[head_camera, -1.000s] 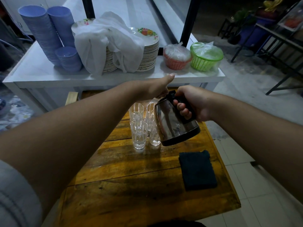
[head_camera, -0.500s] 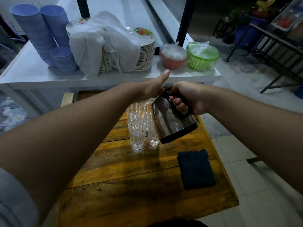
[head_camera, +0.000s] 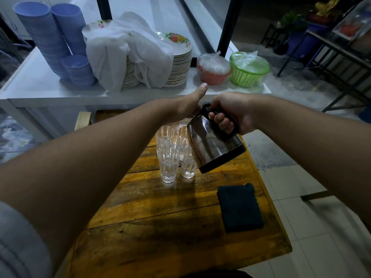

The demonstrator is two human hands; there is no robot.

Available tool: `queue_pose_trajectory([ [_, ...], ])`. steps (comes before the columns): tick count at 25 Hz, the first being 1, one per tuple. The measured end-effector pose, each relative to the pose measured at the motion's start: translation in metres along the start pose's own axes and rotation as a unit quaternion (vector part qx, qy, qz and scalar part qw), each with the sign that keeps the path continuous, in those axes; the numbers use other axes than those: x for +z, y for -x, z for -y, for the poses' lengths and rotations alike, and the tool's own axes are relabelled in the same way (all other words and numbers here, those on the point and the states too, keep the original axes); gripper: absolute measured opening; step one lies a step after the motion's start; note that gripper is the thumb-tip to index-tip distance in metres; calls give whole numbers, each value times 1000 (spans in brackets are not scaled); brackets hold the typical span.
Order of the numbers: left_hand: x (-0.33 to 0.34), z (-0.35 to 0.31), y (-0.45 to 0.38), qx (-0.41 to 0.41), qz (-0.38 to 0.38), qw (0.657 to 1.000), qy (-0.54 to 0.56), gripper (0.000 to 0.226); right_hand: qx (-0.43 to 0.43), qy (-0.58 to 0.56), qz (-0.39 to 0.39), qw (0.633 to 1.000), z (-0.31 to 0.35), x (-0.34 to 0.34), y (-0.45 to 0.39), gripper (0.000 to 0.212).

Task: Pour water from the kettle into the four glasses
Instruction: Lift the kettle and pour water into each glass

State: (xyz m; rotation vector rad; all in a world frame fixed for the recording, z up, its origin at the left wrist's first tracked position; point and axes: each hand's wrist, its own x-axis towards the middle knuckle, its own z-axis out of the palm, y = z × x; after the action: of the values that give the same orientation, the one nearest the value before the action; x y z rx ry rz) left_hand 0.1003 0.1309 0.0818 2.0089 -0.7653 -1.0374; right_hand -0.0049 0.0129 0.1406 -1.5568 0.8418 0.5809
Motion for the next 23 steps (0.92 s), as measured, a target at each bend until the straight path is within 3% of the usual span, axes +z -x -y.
queue_pose_trajectory([
  [23,-3,-4,10,31,-35,999,28,96,-1,86,-16,996,24,2,5,39],
])
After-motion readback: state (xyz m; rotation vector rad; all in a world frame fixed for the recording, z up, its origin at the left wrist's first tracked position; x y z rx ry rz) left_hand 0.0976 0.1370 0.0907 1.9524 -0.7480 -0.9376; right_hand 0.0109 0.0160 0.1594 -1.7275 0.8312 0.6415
